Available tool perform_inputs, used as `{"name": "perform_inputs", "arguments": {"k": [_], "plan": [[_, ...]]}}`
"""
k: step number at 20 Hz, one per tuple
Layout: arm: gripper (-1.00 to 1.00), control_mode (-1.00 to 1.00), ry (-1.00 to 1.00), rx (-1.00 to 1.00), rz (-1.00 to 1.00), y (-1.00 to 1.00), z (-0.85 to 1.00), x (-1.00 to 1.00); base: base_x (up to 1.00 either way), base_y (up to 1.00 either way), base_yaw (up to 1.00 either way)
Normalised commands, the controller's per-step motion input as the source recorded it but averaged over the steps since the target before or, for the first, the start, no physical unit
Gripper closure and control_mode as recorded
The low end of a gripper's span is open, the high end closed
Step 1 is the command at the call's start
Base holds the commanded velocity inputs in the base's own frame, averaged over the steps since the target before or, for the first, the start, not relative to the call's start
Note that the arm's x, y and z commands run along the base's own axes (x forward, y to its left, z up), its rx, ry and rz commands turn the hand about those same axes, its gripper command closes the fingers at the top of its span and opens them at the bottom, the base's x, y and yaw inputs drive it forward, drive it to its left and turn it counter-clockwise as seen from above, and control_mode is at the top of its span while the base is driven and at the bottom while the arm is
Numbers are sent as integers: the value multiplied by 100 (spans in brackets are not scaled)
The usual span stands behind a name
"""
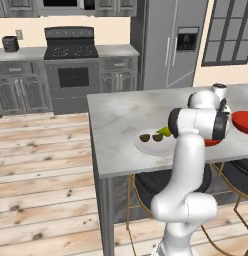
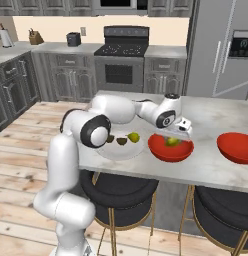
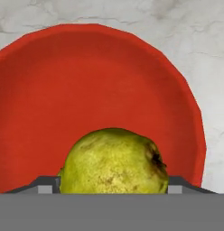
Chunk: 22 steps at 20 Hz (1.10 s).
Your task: Take the fruits from the plate on the dining counter and place two fruits in each bowl.
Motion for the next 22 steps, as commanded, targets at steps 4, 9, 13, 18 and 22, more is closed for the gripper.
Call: {"name": "perform_inputs", "arguments": {"k": [4,9,13,18,22], "plan": [[100,-100,6,0,0,-41,-31,17,0,0,0],[100,-100,7,-1,0,-3,-48,2,0,0,0],[100,-100,0,0,0,5,-2,0,0,0,0],[-100,-100,0,0,0,11,0,0,0,0,0],[-100,-100,0,-1,0,19,0,0,0,0,0]]}}
